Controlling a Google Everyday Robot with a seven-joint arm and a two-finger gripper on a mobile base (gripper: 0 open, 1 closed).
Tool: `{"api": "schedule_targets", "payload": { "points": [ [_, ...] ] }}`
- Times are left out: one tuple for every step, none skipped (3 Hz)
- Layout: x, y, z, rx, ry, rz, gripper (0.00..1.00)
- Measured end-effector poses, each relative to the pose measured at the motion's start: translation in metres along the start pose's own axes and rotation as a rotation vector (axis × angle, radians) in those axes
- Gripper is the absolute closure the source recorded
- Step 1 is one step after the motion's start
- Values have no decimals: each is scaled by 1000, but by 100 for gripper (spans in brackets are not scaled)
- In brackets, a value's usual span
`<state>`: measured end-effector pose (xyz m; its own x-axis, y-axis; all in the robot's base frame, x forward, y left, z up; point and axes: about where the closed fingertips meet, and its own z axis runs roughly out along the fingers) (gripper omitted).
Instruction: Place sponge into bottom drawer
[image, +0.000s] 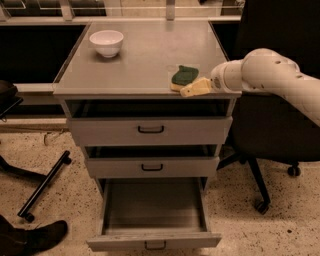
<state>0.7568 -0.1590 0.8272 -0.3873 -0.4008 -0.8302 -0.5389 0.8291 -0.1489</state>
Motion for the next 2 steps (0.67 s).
{"api": "schedule_targets", "payload": {
  "points": [
    [-2, -1, 0, 4, -7, 0, 0],
    [-11, 6, -3, -17, -29, 1, 0]
  ]
}}
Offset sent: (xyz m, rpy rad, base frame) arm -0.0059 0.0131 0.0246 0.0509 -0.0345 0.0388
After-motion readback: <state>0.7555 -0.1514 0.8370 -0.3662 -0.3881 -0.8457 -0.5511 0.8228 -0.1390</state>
